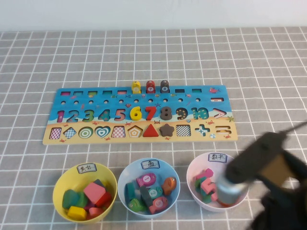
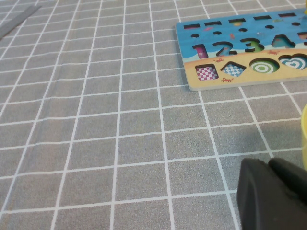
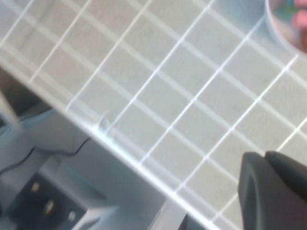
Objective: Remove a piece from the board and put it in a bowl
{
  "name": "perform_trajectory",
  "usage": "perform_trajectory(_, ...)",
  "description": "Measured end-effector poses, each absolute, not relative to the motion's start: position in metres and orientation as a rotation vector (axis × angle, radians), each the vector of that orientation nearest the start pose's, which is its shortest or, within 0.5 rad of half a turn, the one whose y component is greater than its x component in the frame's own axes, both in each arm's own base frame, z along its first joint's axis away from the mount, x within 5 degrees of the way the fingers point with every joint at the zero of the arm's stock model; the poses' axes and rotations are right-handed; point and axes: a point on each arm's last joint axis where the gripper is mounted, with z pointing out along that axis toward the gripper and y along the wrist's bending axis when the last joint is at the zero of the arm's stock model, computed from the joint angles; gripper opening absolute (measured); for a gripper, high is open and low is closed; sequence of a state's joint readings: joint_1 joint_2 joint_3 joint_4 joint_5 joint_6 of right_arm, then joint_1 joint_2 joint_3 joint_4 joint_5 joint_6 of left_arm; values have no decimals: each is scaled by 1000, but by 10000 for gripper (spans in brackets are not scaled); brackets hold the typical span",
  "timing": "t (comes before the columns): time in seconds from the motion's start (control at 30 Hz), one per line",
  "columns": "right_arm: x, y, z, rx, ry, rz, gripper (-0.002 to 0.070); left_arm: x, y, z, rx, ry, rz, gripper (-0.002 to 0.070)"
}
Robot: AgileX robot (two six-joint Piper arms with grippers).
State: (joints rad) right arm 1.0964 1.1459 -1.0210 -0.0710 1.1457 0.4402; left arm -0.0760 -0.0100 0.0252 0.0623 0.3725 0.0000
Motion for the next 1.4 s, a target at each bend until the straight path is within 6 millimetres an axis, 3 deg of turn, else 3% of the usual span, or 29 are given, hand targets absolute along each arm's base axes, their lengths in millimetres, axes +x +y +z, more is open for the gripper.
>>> perform_trajectory(0.23, 83, 152, 330, -1013, 2586, 335, -16, 53, -2, 172, 110, 1867, 9, 0)
perform_trajectory(0.43, 86, 142, 299, -1000, 2526, 316, -17, 53, -2, 172, 110, 1867, 9, 0)
perform_trajectory(0.53, 96, 126, 277, -859, 2456, 366, -17, 53, -2, 172, 110, 1867, 10, 0)
perform_trajectory(0.67, 104, 90, 247, -592, 2347, 396, -17, 53, -2, 172, 110, 1867, 10, 0)
perform_trajectory(0.9, 87, 37, 212, -196, 2105, 362, -17, 53, -2, 172, 110, 1867, 10, 0)
perform_trajectory(1.1, 67, 15, 196, -44, 1842, 292, -17, 53, -2, 172, 111, 1867, 9, 0)
perform_trajectory(1.23, 59, 9, 185, -22, 1759, 227, -17, 53, -2, 172, 113, 1867, 10, 0)
perform_trajectory(1.4, 56, 6, 187, -12, 1709, 179, -17, 53, -2, 172, 113, 1867, 11, 0)
